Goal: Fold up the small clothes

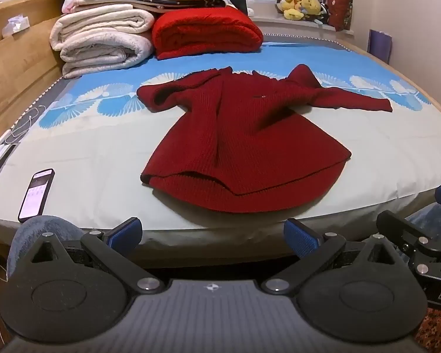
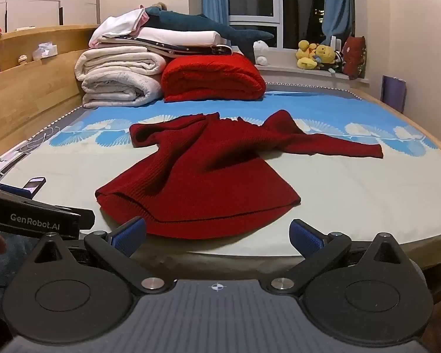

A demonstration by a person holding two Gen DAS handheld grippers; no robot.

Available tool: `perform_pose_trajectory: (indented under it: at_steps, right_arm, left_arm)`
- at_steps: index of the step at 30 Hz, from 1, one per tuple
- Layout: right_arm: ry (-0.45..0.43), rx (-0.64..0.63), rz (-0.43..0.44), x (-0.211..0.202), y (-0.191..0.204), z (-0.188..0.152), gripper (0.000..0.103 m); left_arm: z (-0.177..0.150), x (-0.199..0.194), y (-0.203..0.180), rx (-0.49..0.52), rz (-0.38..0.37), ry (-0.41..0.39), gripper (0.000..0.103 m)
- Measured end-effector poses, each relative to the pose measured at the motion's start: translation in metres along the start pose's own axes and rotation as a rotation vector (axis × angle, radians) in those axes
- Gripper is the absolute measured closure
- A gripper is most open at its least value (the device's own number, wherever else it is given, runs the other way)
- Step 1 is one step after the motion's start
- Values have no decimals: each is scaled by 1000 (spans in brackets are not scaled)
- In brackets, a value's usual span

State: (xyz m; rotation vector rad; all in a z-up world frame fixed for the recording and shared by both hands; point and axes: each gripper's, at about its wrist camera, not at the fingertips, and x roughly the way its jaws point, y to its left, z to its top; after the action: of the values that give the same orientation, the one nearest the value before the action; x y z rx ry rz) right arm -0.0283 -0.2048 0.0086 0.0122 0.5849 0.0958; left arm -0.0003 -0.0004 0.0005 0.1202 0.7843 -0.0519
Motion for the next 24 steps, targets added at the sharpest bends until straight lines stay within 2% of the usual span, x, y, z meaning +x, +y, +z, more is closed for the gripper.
perform_pose_trajectory:
  at_steps: [15,17,24]
  right_arm:
    - [-1,-16,5,6,16,-3,1]
    - [-3,-15,17,4,5,0,1]
    - [-3,-21,19,5,3,1,1]
  left_arm:
    - [-2,3,-4,-4,-4,-6,1]
    - [-4,1,-6,-4,-2,-8,0]
    - [-2,2,-3,-4,-6,-4,0]
